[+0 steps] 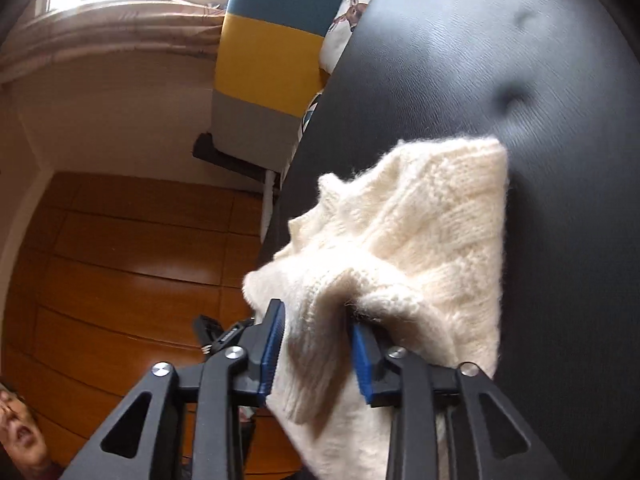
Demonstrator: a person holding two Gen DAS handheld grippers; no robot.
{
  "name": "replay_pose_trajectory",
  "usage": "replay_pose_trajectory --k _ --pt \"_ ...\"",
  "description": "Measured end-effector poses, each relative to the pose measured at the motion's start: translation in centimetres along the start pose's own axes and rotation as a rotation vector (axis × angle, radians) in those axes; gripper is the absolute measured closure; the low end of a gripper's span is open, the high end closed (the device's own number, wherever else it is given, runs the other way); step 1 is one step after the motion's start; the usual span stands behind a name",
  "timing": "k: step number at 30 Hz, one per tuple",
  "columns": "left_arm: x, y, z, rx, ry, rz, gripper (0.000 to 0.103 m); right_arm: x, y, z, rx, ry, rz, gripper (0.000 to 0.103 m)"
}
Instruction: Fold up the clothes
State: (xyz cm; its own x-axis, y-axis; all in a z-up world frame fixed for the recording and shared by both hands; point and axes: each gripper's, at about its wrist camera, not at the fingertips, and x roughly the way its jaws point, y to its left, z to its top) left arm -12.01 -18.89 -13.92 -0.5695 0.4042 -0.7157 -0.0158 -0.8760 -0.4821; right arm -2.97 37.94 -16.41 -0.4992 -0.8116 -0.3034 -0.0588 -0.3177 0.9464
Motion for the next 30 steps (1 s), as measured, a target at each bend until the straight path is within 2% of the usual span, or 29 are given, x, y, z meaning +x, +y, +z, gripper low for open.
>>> replay_pose_trajectory --k 4,7,10,11,13,14,16,18,23,25,28,30 --pt "-0.6 -0.4 -0.5 -0.003 -0.013 0.007 0.096 0.2 1.1 -1.0 -0.021 0.009 0.0 0.057" --pt "-1.3 -0.9 -0.3 -0.002 -0.037 -0.016 0.096 0.7 3.0 -0.8 -0.128 -0.033 -0.08 0.057" --pt "-1.4 -1.6 0.7 0.008 -0.053 -0.019 0.096 -0.8 2.3 0.5 -0.042 -0.237 0.025 0.057" --pt "-1.1 -1.7 1.0 0.0 -0.041 -0.008 0.096 -1.2 1.7 1.0 -0.007 -0.283 0.016 0.057" --pt "-0.3 -1.6 1.3 -0.013 -0.014 -0.001 0.096 -1.0 0.3 2.1 0.056 -0.296 -0.148 0.057" --pt "-0.2 -1.5 1.3 -0.012 -0.006 0.006 0.096 -1.0 -0.1 2.3 0.076 -0.298 -0.194 0.057" --pt "-0.2 -1.3 1.1 -0.012 0.004 0.003 0.096 -1.2 0.0 1.9 0.068 -0.293 -0.191 0.057" --pt "-0.3 -1.0 0.7 -0.027 0.008 -0.02 0.095 -1.3 1.7 1.0 -0.028 -0.278 -0.225 0.057" --pt "-0.2 0.5 0.2 -0.091 0.046 -0.078 0.084 -0.5 4.8 -1.3 -0.272 -0.151 -0.434 0.057" --pt "-0.3 0.7 0.1 -0.102 0.053 -0.089 0.083 0.0 4.8 -1.6 -0.304 -0.127 -0.484 0.057" --pt "-0.8 0.2 -0.1 -0.086 0.055 -0.111 0.078 0.0 3.8 -2.2 -0.318 -0.091 -0.486 0.057" --pt "-1.1 -1.0 -0.4 -0.021 0.055 -0.093 0.074 1.5 4.4 -2.8 -0.417 -0.054 -0.554 0.057"
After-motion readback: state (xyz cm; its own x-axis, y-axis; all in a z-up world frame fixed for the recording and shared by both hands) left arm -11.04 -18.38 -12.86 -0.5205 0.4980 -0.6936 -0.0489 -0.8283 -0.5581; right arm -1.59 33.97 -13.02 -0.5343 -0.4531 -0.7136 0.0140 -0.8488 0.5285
